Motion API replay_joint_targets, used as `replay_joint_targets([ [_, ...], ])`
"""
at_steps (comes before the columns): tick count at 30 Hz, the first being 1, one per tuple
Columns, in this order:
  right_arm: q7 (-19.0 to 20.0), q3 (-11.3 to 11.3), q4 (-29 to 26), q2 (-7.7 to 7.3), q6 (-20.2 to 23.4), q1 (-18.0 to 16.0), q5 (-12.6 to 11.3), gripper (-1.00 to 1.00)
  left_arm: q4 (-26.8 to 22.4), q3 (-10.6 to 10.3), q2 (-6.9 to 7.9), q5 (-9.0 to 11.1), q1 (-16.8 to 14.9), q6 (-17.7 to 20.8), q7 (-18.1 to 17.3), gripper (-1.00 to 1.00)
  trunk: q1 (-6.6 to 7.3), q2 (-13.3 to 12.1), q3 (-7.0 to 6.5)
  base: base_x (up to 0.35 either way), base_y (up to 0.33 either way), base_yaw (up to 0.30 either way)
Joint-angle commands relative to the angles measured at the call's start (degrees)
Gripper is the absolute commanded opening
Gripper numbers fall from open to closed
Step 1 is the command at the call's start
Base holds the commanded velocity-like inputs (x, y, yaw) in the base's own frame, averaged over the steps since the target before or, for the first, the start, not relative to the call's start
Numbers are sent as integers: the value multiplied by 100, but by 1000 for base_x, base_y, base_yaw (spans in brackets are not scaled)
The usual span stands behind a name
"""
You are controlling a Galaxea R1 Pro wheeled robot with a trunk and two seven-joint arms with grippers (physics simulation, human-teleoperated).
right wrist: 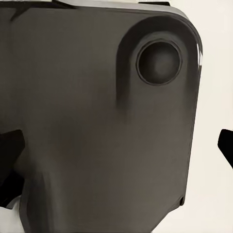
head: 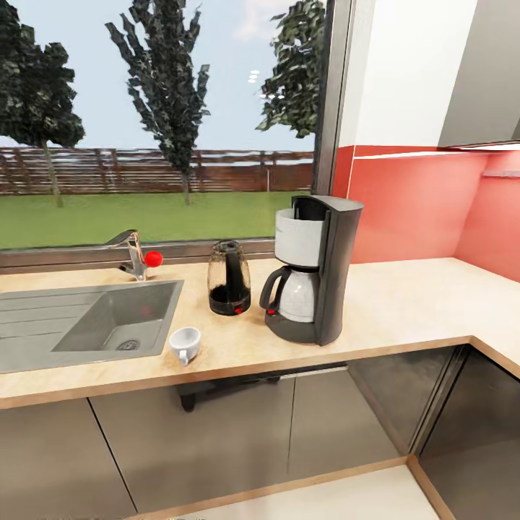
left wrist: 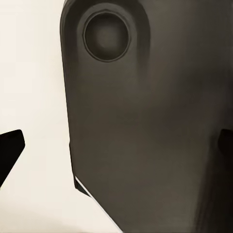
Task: Set up a coffee station on the kitchen countertop: keep the coffee maker on the countertop, move the bottle of coffee from the kitchen shelf to the counter next to the coffee maker, place a paper coffee filter on top of the coffee maker, put the saucer next to the coffee maker with the coffee cup on the saucer, and place the electric kettle next to the coffee maker.
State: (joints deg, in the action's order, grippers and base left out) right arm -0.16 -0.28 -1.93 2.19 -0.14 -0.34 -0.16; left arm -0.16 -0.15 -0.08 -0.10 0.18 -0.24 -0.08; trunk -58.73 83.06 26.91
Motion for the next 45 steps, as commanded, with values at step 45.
replay_joint_targets([
  [45,-9,37,-159,-35,-8,-1,16,100,-11,24,-1,36,-18,25,-8,100,330,-599,-108,0,0,254],
])
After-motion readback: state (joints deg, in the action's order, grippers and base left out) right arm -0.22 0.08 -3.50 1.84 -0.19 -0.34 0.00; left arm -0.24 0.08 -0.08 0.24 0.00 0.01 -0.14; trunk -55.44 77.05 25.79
